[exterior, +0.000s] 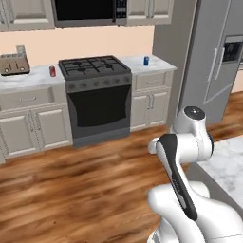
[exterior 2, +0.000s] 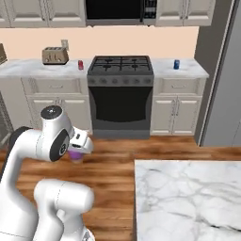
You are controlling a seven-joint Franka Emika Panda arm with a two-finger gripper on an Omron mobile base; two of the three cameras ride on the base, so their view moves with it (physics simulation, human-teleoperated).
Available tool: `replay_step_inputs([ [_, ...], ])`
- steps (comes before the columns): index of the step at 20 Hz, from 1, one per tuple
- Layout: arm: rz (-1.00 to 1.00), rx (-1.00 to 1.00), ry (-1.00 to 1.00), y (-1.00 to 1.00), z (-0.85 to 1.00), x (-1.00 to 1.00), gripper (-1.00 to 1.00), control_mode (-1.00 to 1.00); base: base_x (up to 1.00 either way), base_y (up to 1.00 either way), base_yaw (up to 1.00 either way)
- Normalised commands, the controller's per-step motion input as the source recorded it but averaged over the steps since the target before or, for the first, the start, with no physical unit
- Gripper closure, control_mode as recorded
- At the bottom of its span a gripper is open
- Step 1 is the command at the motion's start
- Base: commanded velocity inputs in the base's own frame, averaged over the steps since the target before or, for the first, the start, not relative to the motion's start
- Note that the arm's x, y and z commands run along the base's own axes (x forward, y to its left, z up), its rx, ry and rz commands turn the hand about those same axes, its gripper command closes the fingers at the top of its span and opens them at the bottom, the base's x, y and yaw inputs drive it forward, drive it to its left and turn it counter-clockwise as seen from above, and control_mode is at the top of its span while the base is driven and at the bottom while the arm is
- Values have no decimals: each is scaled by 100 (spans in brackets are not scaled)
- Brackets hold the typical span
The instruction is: Four empty soda cans are scattered around the kitchen. Gather all the cans and cluster them next to the stove for recycling.
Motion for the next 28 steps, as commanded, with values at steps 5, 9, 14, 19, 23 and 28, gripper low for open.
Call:
replay_step_inputs([
  [5,0,0,0,0,0,0,100,100,100,0,-17],
  [9,0,0,0,0,0,0,100,100,100,3,-20],
  [14,0,0,0,0,0,0,100,100,100,18,-21],
  [19,0,0,0,0,0,0,100,100,100,8,-16],
  [23,0,0,0,0,0,0,100,100,100,-1,0],
  [28,0,0,0,0,0,0,100,100,100,-13,0],
])
